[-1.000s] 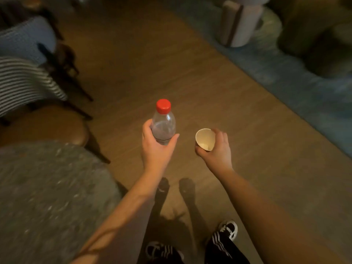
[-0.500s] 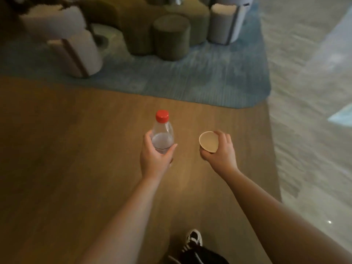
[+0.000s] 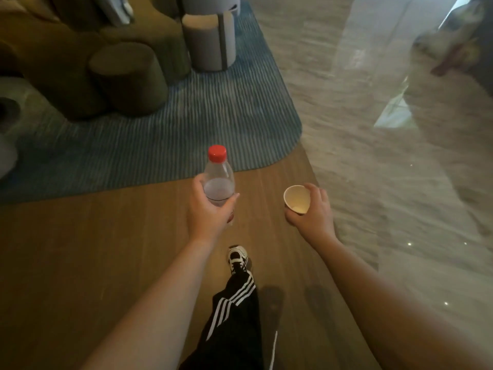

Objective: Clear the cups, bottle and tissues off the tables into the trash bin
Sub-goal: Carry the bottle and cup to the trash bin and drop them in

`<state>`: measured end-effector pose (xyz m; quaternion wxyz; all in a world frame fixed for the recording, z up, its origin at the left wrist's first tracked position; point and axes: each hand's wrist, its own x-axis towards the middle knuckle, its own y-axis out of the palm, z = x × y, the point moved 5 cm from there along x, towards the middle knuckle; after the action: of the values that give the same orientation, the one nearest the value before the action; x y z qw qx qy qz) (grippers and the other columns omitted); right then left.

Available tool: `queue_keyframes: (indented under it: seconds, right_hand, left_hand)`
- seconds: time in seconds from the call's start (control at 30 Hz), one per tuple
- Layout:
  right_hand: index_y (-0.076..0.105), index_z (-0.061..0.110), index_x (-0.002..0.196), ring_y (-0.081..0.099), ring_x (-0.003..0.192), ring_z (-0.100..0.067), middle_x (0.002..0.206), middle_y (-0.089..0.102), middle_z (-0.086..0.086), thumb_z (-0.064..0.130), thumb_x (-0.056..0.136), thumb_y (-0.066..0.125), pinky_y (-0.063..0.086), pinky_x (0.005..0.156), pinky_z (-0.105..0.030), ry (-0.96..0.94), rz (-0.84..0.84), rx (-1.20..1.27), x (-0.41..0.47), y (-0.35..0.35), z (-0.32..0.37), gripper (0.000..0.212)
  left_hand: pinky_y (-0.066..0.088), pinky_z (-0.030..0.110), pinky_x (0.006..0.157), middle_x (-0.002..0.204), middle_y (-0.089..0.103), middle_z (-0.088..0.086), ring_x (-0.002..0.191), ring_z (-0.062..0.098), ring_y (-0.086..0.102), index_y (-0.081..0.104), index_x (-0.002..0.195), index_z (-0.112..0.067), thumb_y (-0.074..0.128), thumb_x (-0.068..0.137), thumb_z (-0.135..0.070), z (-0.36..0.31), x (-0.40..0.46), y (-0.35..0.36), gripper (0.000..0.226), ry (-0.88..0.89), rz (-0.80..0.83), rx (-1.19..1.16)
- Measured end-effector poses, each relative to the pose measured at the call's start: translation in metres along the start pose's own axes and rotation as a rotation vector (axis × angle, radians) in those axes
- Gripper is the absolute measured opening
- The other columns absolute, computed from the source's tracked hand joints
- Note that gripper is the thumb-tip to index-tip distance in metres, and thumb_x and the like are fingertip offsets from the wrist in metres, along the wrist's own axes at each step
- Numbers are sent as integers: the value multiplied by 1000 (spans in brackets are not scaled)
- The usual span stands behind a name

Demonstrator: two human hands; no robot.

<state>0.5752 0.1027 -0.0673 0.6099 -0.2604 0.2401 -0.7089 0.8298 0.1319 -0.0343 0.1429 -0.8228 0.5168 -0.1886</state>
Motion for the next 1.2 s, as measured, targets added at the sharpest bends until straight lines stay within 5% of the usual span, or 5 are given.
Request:
queue_keyframes:
  seconds: [0.13,0.37,0.77,0.9,1.2]
  right_hand:
    - [41,22,130,45,113,-20,126,43,1,30,69,77,36,83,-29,33,-21,16,134,32,1,72]
    - [38,23,133,40,107,-10,126,43,2,37,69,77,34,84,-29,35,-84,1,369,47,30,76]
    - [39,25,133,42,105,-8,124,42,6,35,70,77,34,85,-26,94,-97,38,706,47,-35,75]
    - [37,27,135,42,109,-13,127,41,5,39,69,76,36,89,-30,95,-42,41,873,36,-64,78]
    - [39,29,132,45,102,-12,124,44,6,43,65,77,40,83,-31,79,4,23,1155,8,-83,78]
  left_hand:
    - [44,16,70,109,52,-13,97,6,56,40,119,-35,81,68,-42,9,139,48,66,9,39,-32]
    - [52,36,82,114,53,-8,103,17,56,39,120,-33,80,68,-45,-22,357,138,68,60,95,46]
    - [41,17,70,102,50,-23,89,1,52,34,109,-47,79,66,-50,-58,636,370,63,91,197,19]
    - [48,32,75,108,52,-13,96,12,55,36,114,-39,81,65,-48,-84,756,470,67,80,178,55]
    - [41,24,72,101,47,-22,90,5,51,39,115,-37,81,66,-42,-145,965,629,65,-8,130,23]
